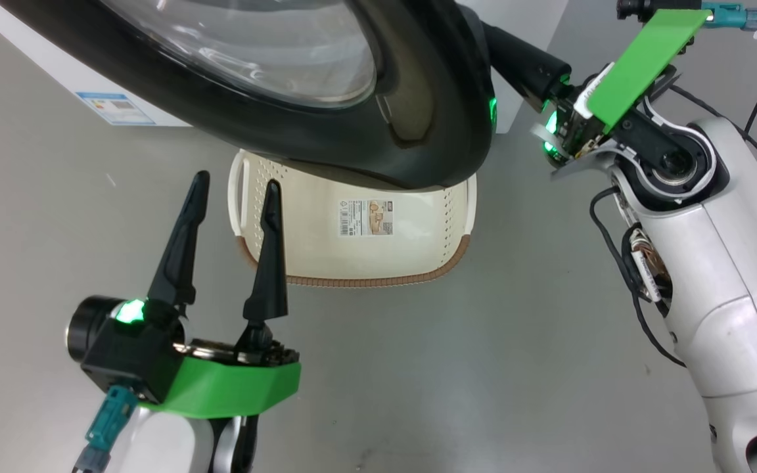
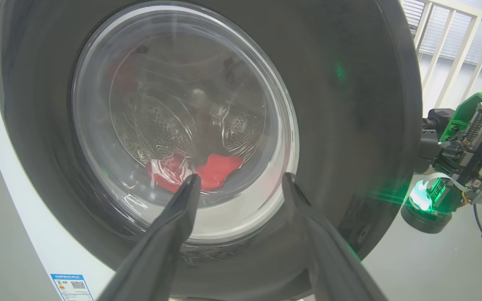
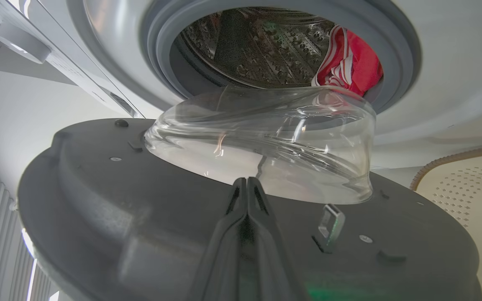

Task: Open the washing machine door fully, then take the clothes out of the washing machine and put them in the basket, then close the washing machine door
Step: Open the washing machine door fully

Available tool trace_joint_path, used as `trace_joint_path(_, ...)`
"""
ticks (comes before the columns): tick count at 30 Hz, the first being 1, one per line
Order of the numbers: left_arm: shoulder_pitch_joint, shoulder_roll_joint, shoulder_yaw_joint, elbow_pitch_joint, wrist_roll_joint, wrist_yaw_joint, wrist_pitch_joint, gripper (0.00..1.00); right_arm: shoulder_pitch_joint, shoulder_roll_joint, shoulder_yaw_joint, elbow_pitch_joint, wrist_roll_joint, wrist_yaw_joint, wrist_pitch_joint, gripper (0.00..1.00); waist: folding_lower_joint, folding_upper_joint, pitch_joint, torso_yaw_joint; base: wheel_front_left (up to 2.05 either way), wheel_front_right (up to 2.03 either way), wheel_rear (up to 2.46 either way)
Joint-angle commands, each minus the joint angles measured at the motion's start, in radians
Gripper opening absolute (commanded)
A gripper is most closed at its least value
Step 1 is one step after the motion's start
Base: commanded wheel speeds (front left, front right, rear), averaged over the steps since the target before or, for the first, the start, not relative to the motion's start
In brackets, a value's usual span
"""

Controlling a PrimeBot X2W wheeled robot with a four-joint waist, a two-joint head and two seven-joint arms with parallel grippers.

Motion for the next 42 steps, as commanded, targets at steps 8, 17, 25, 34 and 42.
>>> trace_joint_path(8,0.001,0.015,0.039,-0.019,-0.015,0.007,-0.004,1.0,0.088,-0.004,0.028,-0.085,0.023,0.005,-0.005,0.0,0.0,0.0,-0.037,0.029,0.0,0.0,0.0)
trace_joint_path(17,0.02,0.015,0.031,-0.016,-0.033,0.017,-0.004,1.0,0.185,-0.032,0.058,-0.153,0.038,0.005,-0.029,0.0,0.0,0.0,-0.074,0.073,0.0,0.0,0.0)
trace_joint_path(25,0.037,0.015,0.034,-0.017,-0.051,0.028,-0.004,1.0,0.247,-0.062,0.097,-0.201,0.06,0.005,-0.051,0.0,0.0,0.0,-0.104,0.117,0.0,0.0,0.0)
trace_joint_path(34,0.064,0.015,0.036,-0.018,-0.062,0.037,-0.004,1.0,0.297,-0.095,0.156,-0.224,0.112,0.005,-0.077,0.0,0.0,0.0,-0.147,0.168,0.0,0.0,0.0)
trace_joint_path(42,0.084,0.015,0.04,-0.015,-0.066,0.037,-0.004,1.0,0.332,-0.123,0.215,-0.246,0.164,0.005,-0.116,0.0,0.0,0.0,-0.183,0.205,0.0,0.0,0.0)
